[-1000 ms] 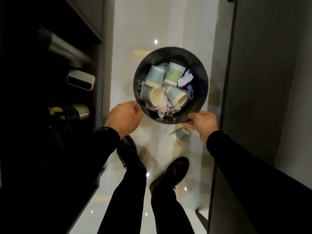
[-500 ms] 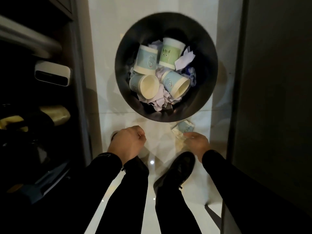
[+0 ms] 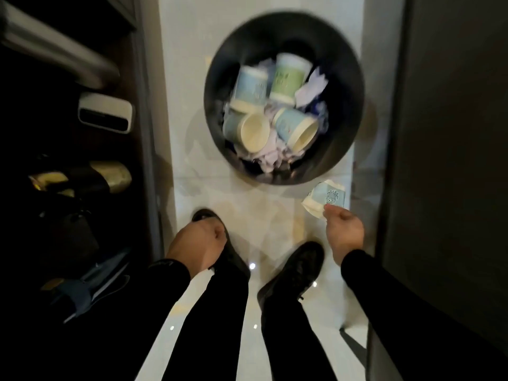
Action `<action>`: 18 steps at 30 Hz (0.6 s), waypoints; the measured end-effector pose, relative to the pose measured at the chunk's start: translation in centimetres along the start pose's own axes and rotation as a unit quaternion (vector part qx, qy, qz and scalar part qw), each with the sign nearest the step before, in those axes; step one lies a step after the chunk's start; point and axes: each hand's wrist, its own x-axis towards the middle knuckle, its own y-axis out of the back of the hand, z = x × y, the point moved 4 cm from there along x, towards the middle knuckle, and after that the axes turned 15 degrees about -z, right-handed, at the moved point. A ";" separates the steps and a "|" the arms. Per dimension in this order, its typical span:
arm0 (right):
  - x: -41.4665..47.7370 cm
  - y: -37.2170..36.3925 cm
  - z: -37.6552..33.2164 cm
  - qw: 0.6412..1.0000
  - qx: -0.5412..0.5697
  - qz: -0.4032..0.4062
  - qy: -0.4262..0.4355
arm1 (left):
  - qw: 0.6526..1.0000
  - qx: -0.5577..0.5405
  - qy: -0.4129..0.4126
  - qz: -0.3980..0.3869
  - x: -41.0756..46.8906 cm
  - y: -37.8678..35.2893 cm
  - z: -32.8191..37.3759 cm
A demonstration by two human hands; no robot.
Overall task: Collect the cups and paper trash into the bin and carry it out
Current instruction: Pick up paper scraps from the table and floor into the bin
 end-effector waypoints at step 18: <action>-8.7 -3.2 -14.1 0.979 0.167 -0.100 -0.068 | 0.947 -0.193 -0.103 0.233 -11.7 12.6 5.6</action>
